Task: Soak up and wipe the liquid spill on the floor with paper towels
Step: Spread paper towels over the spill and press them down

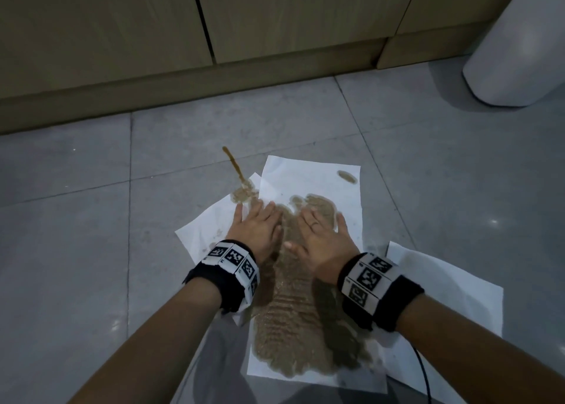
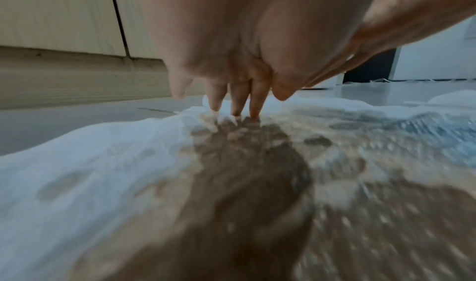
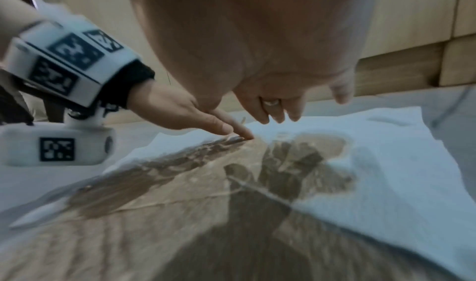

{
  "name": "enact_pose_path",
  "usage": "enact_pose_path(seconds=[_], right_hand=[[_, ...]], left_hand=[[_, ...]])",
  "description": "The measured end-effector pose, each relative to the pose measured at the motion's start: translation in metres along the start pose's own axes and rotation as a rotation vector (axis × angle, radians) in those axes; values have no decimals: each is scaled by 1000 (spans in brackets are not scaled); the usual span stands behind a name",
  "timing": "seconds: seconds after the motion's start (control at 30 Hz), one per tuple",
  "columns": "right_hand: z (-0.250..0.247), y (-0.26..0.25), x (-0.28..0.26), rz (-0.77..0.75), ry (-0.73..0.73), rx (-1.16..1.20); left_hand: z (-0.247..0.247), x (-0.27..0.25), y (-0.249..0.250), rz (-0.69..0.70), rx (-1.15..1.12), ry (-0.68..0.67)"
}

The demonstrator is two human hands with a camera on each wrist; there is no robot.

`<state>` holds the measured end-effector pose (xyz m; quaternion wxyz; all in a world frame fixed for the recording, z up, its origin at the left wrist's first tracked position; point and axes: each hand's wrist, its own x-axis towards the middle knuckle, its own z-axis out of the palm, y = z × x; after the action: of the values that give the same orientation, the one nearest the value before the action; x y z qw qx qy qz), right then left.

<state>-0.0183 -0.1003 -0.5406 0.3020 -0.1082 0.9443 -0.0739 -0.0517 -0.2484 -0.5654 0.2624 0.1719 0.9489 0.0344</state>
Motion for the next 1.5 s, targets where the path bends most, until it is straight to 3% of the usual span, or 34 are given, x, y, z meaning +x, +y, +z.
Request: enact_pose_path(seconds=[0.07,0.27,0.4,0.5,0.6,0.87,1.13,1.3,1.43,1.5], right_hand=[[-9,-1,17,-39,8,-31],[-3,-1,50,-71,-49,-119],[-5,-3,55,-96,54,-98],[-3,-8,57,-121,-12,-112],[-7,-15,62,-105,12,-132],[-4,-29,72,-121,-6,-120],[-1,-36,69,-122,-2,5],[11,-36,63,-151,-50,-76],[7,-41,55,-168,-4,-73],[13,-44,44,-192,-86,-93]], left_hand=[[-8,6,0,-17,13,46],[-14,23,-4,-55,73,-106],[-29,24,-11,-121,-66,22],[-21,11,-27,-280,-254,152],[0,-4,-37,-337,-243,59],[19,-3,-43,-297,-144,-7],[8,-2,-46,-279,-140,-65],[-6,3,-47,-251,-31,-61],[-14,9,-49,-239,-12,-63],[-16,11,-49,-239,-2,-76]])
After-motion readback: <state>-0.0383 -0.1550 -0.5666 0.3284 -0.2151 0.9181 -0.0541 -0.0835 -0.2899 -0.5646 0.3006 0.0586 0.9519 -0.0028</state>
